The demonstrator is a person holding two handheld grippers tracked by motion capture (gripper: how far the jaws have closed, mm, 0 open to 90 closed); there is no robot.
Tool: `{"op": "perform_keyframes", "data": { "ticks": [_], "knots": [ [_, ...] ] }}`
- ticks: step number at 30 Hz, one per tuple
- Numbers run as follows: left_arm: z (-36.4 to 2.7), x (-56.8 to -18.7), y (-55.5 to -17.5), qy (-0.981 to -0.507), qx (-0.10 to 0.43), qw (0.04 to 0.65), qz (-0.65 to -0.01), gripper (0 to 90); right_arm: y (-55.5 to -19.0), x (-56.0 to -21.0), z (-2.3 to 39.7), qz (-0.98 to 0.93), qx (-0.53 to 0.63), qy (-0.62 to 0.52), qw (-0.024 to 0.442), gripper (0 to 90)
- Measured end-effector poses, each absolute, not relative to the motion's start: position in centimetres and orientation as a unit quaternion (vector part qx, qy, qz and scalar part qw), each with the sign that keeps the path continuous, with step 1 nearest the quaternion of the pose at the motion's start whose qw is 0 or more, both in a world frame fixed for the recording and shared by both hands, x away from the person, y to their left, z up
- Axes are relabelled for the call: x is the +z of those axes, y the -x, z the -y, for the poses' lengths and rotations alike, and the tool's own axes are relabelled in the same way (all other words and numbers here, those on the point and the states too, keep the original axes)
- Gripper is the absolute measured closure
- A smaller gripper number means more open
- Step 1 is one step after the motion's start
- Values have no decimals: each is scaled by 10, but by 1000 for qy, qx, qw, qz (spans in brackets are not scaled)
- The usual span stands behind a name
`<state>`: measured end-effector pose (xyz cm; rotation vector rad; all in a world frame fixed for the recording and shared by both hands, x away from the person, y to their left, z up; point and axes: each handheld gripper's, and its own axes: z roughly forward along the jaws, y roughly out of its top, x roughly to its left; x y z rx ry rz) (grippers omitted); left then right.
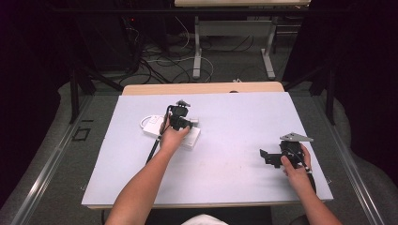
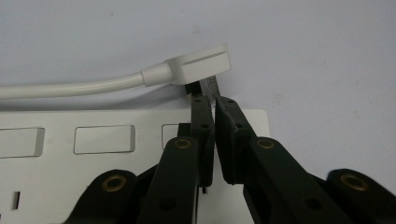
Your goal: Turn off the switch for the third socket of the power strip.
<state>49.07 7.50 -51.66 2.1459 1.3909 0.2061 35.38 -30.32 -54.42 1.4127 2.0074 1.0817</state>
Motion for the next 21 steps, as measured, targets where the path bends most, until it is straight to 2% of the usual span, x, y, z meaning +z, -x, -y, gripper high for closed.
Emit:
{"op": "perform_keyframes", "data": {
  "ticks": [21],
  "knots": [
    [-76, -521, -489, -794, 74, 298, -525, 900, -354, -544, 303, -728, 395, -514, 224, 0]
  ]
}}
